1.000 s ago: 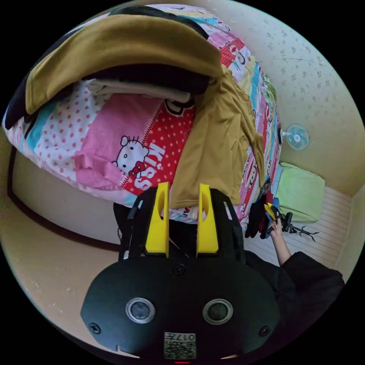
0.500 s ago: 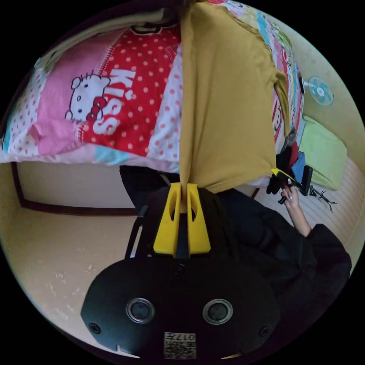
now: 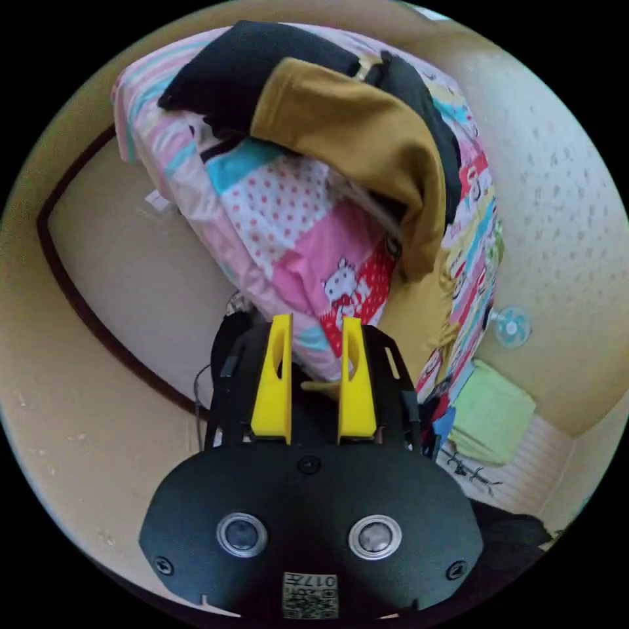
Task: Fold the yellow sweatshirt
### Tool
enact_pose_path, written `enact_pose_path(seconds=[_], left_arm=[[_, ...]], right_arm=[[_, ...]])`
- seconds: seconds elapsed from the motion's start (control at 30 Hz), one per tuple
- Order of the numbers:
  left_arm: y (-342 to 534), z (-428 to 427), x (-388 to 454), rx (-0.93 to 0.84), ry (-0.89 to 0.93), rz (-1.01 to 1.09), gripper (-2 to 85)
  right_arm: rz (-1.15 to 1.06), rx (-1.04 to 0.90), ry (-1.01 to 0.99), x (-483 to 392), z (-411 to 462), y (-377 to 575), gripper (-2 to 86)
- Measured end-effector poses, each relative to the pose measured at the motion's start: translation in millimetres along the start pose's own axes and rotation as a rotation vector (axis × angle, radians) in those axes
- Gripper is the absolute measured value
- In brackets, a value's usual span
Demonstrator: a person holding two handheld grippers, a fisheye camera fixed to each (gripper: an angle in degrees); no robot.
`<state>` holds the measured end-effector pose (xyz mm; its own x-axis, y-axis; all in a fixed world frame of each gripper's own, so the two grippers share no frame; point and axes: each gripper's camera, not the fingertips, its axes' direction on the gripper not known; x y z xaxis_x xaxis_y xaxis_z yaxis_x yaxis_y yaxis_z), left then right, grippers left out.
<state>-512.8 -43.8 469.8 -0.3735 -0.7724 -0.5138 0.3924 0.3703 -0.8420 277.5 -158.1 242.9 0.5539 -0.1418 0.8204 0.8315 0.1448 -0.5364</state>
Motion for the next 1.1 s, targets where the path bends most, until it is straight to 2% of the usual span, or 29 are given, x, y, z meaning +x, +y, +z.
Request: enact_pose_path(seconds=[0.13,0.23,0.33,0.37,0.53,0.63,0.77,0.93,1.0,1.1], left_arm=[[-73,-33,-60,0.157,0.319,-0.208,11.7],[-110,-17,-91,0.141,0.482,-0.326,12.1],[-122,-5,-117,0.202,0.735,-0.426,7.6],[-122,-5,-122,0.226,0.838,-0.429,4.0],[-102,-59,-117,0.223,1.045,-0.293,0.6],[-73,-123,-105,0.222,1.023,-0.211,-0.1],[-34,-190,-84,0.153,0.857,-0.167,-0.4],[2,-208,-70,0.019,0.915,-0.318,-0.5],[17,-206,-71,-0.021,0.981,-0.419,-0.5],[41,-200,-69,-0.102,0.976,-0.539,-0.3]], right_arm=[[-0.053,-0.001,0.012,-40,9,-23,0.8],[-0.084,-0.011,0.039,-77,19,-37,0.9],[-0.097,-0.023,0.056,-108,28,-46,0.9],[-0.104,-0.026,0.069,-119,30,-50,0.9],[-0.123,0.046,0.039,-151,27,-75,1.4],[-0.159,0.141,-0.115,-174,26,-103,2.8],[-0.180,0.146,-0.515,-200,68,-162,7.1],[-0.068,-0.033,-0.902,-228,161,-212,13.6],[-0.040,-0.185,-1.139,-257,201,-206,16.2],[-0.035,-0.279,-1.240,-290,220,-189,16.3]])
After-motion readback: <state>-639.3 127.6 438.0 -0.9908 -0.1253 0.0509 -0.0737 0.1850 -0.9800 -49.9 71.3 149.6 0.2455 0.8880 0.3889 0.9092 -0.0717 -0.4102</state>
